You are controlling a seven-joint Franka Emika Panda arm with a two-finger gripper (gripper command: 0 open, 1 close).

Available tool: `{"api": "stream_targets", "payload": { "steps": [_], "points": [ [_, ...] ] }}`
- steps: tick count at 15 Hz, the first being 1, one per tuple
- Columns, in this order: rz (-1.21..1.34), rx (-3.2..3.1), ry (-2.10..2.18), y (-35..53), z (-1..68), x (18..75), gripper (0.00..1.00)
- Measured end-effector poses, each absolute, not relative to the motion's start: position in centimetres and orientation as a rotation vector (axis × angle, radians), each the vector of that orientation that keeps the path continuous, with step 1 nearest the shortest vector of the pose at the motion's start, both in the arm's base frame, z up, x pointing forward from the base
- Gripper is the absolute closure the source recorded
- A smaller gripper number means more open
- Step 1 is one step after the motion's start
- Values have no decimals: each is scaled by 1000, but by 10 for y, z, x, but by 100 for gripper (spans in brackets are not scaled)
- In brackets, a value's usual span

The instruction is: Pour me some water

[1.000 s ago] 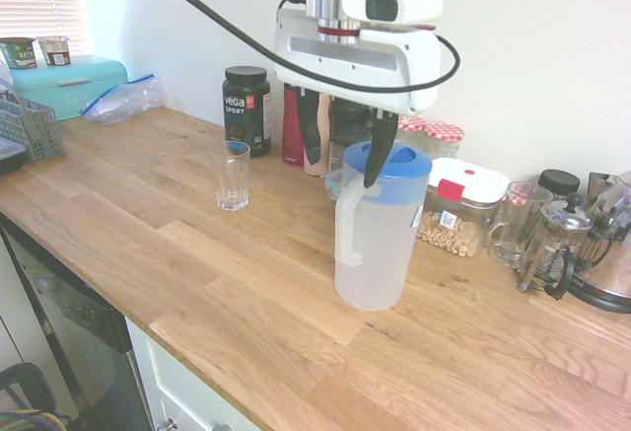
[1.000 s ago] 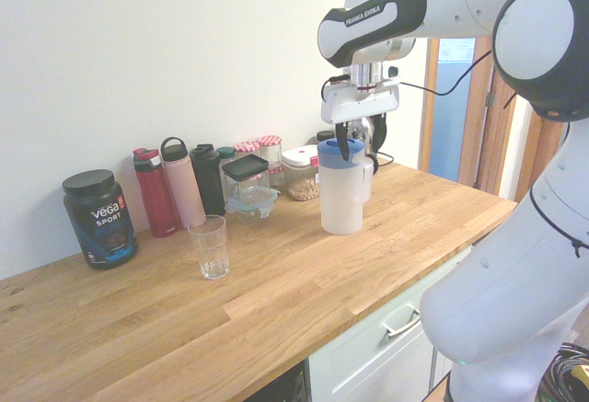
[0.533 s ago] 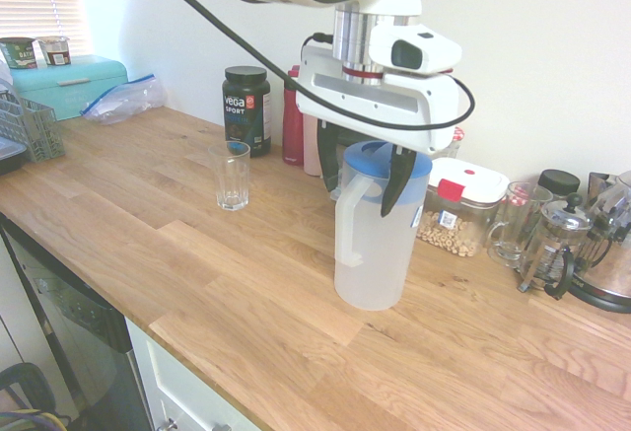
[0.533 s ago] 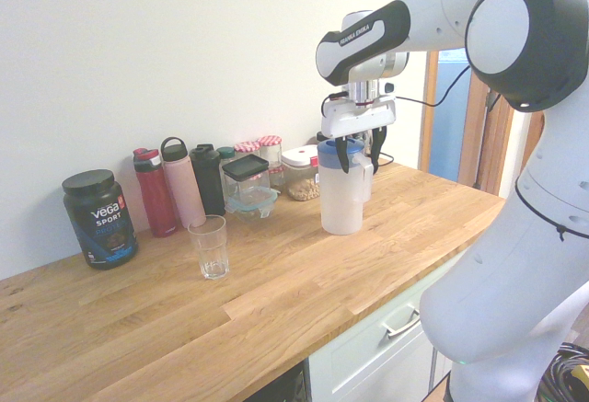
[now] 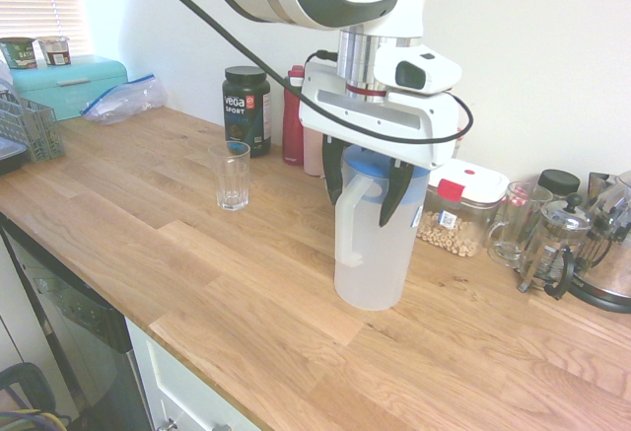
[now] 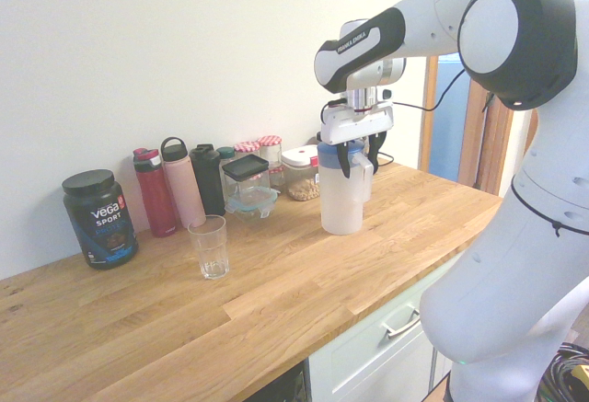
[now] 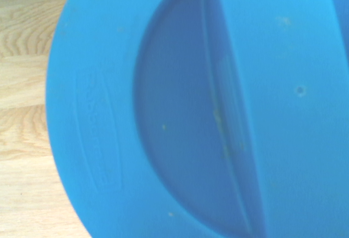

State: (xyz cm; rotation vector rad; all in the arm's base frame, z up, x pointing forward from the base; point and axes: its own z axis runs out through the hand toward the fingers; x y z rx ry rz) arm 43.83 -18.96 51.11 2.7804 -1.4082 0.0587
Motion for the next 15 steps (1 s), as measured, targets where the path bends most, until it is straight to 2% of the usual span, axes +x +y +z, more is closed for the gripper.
{"api": "stream_targets", "payload": {
  "steps": [15],
  "points": [
    [51,2803,-1359,-184,496,437,100]
  ]
}}
